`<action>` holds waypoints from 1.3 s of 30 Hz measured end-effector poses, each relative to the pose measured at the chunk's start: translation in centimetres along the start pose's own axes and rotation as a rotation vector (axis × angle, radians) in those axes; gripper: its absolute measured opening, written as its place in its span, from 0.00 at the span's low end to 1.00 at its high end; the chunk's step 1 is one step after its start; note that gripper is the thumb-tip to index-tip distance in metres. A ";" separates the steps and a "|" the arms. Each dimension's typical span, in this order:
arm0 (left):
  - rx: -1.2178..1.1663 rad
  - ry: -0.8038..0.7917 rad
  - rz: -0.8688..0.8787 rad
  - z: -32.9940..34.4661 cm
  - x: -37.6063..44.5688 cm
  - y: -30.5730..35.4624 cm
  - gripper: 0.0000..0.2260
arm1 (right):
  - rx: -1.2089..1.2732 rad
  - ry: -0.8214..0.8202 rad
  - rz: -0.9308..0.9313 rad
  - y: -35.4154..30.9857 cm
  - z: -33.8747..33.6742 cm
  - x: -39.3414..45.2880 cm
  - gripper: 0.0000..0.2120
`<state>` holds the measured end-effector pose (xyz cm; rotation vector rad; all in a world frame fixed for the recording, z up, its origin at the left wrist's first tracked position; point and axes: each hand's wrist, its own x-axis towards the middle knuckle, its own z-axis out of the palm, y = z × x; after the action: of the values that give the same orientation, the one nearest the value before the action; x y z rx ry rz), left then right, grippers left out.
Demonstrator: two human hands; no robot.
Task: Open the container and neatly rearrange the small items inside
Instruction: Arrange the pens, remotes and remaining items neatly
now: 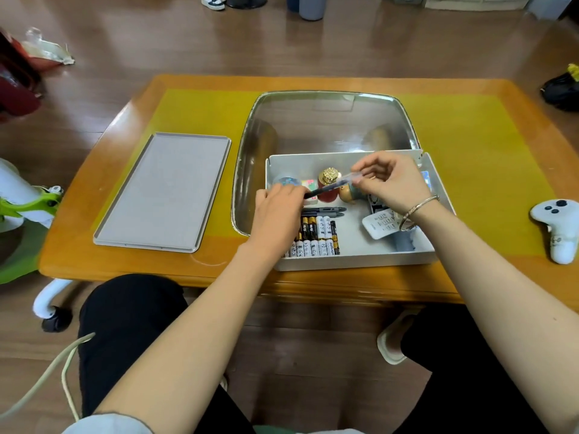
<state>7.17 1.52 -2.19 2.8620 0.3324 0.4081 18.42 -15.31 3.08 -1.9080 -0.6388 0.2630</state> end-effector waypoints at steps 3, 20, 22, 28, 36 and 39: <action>0.019 -0.022 0.024 0.1 -0.2 -0.4 0.11 | -0.287 -0.120 -0.031 1.0 0.1 0.3 0.08; -0.003 -0.735 -0.137 2.0 1.6 3.1 0.38 | -0.763 0.020 -0.063 3.5 -0.7 2.6 0.05; 0.034 -0.750 -0.164 2.2 1.6 3.0 0.39 | -0.748 0.012 -0.067 3.6 -0.5 2.6 0.05; 0.110 -0.745 -0.165 2.2 1.0 2.5 0.41 | -0.778 -0.018 -0.059 3.8 -0.2 2.8 0.06; 0.144 -0.755 -0.170 1.5 0.6 3.0 0.40 | -0.755 -0.048 -0.046 3.7 0.3 2.7 0.06; 0.111 -0.731 -0.177 1.5 0.5 2.9 0.39 | -0.769 -0.104 -0.037 3.9 1.3 2.8 0.06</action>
<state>8.62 -1.45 -2.72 2.8067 0.4596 -0.6934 21.34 -13.91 -0.72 -2.6213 -0.9332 0.0930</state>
